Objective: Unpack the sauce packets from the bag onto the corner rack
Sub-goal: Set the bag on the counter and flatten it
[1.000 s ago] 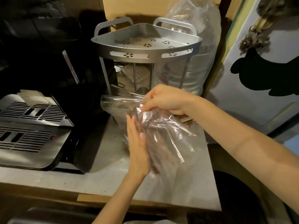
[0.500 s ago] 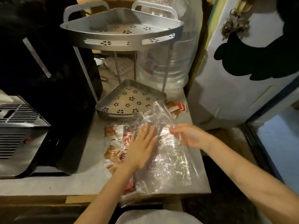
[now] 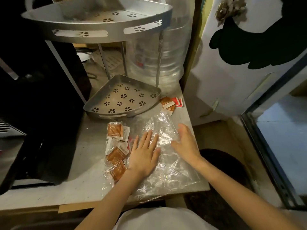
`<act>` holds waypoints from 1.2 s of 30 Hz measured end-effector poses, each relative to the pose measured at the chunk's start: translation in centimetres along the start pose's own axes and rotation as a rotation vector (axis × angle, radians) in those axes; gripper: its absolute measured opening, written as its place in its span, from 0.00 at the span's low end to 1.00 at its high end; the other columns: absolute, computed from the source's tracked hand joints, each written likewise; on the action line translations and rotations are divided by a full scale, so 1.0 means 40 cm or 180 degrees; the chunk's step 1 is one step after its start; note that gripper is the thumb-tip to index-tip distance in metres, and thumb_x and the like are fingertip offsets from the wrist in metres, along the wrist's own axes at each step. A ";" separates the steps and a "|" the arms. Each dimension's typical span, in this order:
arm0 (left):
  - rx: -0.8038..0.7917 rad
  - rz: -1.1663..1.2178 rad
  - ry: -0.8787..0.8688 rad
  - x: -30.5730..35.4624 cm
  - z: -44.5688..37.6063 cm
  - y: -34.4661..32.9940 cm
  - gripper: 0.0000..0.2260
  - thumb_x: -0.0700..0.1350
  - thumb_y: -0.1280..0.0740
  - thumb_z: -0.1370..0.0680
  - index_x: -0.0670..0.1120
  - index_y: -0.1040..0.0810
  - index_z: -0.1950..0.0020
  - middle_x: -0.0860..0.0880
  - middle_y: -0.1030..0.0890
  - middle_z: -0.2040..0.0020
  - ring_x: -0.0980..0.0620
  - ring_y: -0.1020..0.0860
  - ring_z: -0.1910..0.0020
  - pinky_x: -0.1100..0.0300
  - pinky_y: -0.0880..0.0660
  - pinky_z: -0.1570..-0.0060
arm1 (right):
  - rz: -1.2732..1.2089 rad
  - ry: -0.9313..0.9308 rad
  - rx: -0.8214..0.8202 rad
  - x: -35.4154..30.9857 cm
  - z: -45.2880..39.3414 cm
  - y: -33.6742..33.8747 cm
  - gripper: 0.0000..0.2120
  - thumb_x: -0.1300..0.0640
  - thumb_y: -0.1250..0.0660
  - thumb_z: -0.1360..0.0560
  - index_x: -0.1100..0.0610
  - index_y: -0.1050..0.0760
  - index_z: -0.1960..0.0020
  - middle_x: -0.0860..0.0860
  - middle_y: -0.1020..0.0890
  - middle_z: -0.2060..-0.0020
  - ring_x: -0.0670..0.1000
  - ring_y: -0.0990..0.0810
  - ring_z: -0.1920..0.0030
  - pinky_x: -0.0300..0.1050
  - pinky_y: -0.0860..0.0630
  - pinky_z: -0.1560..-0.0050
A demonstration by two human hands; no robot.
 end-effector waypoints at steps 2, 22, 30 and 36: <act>-0.0082 0.0088 0.0008 0.003 -0.005 -0.001 0.27 0.61 0.67 0.24 0.54 0.62 0.27 0.51 0.63 0.24 0.52 0.66 0.27 0.52 0.70 0.31 | 0.0884 0.0373 0.0166 -0.045 -0.008 0.013 0.37 0.62 0.31 0.30 0.57 0.46 0.27 0.54 0.36 0.31 0.54 0.38 0.31 0.46 0.38 0.32; 0.0351 -0.0186 0.0432 -0.077 -0.082 0.094 0.28 0.59 0.66 0.23 0.47 0.65 0.27 0.49 0.63 0.26 0.52 0.65 0.27 0.55 0.70 0.31 | 0.1914 0.1322 -0.0294 -0.122 -0.165 -0.158 0.27 0.46 0.55 0.20 0.56 0.56 0.25 0.52 0.51 0.24 0.50 0.57 0.24 0.46 0.65 0.28; 0.0237 -0.0167 0.0454 -0.084 -0.091 0.067 0.32 0.60 0.70 0.26 0.46 0.63 0.26 0.49 0.61 0.24 0.52 0.63 0.26 0.54 0.67 0.29 | 0.1691 0.1685 0.0306 -0.137 -0.151 -0.130 0.22 0.53 0.49 0.23 0.61 0.31 0.34 0.56 0.23 0.38 0.56 0.27 0.36 0.47 0.44 0.29; 0.0246 -0.0137 0.0452 -0.085 -0.094 0.059 0.31 0.59 0.67 0.25 0.45 0.62 0.25 0.49 0.59 0.23 0.53 0.63 0.26 0.53 0.65 0.28 | 0.1553 0.1947 0.0436 -0.155 -0.136 -0.121 0.19 0.55 0.45 0.25 0.59 0.28 0.37 0.55 0.21 0.42 0.54 0.25 0.39 0.46 0.42 0.31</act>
Point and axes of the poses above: each hand's wrist, its own z-axis away from the middle knuckle, its own y-axis out of the back of the hand, x = y × z, the point moved 10 cm from there along -z, towards the middle knuckle
